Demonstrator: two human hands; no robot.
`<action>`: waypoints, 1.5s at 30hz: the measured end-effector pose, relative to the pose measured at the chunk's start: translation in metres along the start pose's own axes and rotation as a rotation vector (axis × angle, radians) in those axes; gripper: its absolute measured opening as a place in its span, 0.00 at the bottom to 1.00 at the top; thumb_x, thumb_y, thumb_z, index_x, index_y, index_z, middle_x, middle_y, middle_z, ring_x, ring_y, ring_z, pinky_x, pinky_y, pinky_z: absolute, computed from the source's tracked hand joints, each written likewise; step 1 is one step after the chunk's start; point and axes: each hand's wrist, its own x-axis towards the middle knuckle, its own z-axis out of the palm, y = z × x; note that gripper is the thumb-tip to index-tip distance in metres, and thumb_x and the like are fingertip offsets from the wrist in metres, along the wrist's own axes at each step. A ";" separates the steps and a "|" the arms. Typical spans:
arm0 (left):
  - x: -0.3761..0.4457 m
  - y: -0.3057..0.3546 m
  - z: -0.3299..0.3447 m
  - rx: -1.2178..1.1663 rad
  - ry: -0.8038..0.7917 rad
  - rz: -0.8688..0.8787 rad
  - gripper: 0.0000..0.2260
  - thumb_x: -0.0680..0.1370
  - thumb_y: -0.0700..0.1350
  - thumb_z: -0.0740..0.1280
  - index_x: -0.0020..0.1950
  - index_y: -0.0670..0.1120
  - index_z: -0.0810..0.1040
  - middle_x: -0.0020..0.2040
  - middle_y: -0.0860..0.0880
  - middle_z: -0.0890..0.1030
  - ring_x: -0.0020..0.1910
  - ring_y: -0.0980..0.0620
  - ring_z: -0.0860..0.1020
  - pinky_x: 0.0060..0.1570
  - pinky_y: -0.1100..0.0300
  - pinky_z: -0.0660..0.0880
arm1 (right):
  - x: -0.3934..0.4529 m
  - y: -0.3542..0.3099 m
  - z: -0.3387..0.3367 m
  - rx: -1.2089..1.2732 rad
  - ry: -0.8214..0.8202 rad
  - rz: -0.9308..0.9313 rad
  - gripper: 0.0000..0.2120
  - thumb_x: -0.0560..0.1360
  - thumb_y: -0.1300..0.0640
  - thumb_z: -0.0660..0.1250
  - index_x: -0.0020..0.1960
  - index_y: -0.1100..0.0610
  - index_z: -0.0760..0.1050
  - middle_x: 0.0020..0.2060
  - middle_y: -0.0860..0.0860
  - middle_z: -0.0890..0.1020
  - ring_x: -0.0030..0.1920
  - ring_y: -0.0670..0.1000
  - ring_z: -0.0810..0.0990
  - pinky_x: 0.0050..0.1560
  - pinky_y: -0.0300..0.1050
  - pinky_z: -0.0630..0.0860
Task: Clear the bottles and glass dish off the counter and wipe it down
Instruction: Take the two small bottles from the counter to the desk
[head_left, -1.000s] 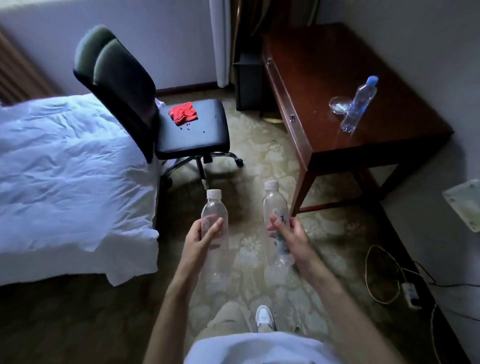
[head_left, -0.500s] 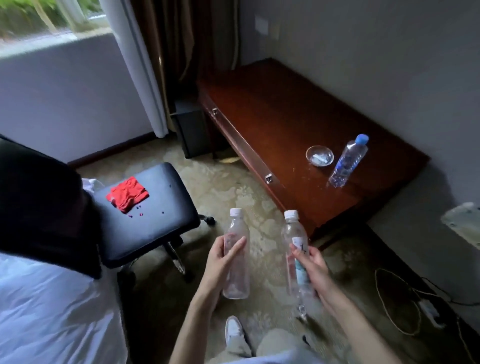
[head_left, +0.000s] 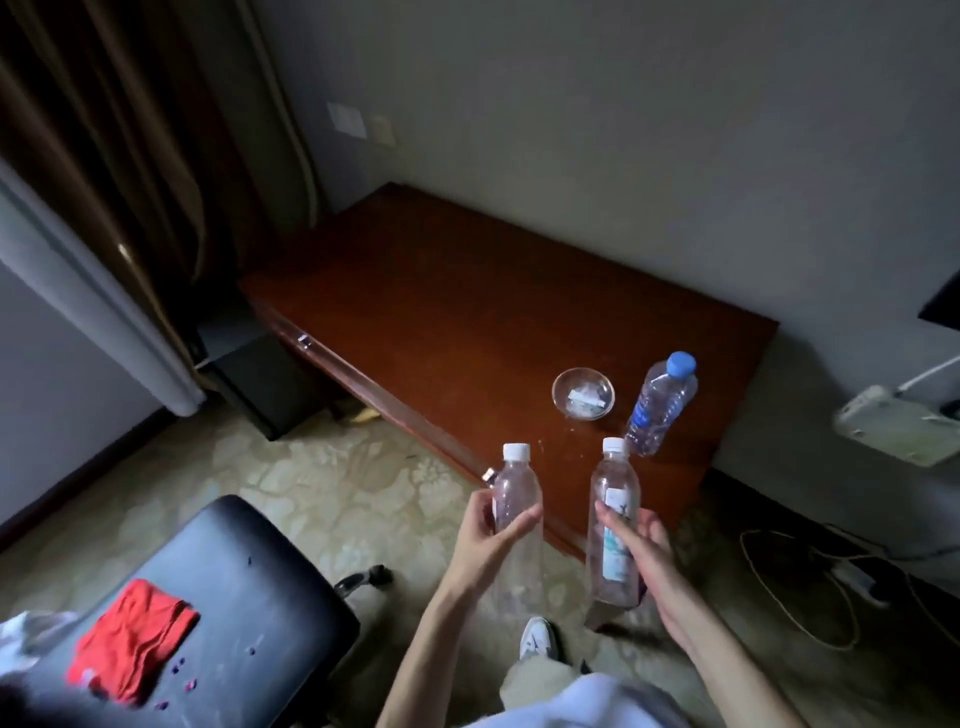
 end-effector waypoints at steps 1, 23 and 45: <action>0.016 0.005 -0.001 0.025 -0.015 0.015 0.20 0.72 0.46 0.77 0.58 0.42 0.73 0.48 0.47 0.80 0.40 0.61 0.79 0.40 0.67 0.76 | 0.014 -0.003 0.001 -0.011 0.033 -0.009 0.21 0.67 0.49 0.77 0.52 0.56 0.72 0.48 0.53 0.82 0.45 0.48 0.81 0.46 0.42 0.75; 0.202 0.025 0.007 0.531 -0.556 0.409 0.28 0.62 0.43 0.81 0.56 0.49 0.71 0.52 0.51 0.79 0.45 0.59 0.77 0.43 0.68 0.73 | 0.080 0.021 0.025 -0.286 0.507 -0.227 0.32 0.59 0.65 0.81 0.54 0.44 0.70 0.46 0.46 0.81 0.48 0.45 0.81 0.52 0.42 0.77; 0.207 0.006 0.014 0.597 -0.457 0.501 0.26 0.63 0.48 0.79 0.56 0.50 0.72 0.52 0.51 0.79 0.49 0.52 0.79 0.46 0.50 0.81 | 0.064 0.038 0.024 -0.240 0.582 -0.228 0.48 0.55 0.61 0.84 0.69 0.55 0.64 0.67 0.51 0.71 0.67 0.46 0.69 0.68 0.40 0.64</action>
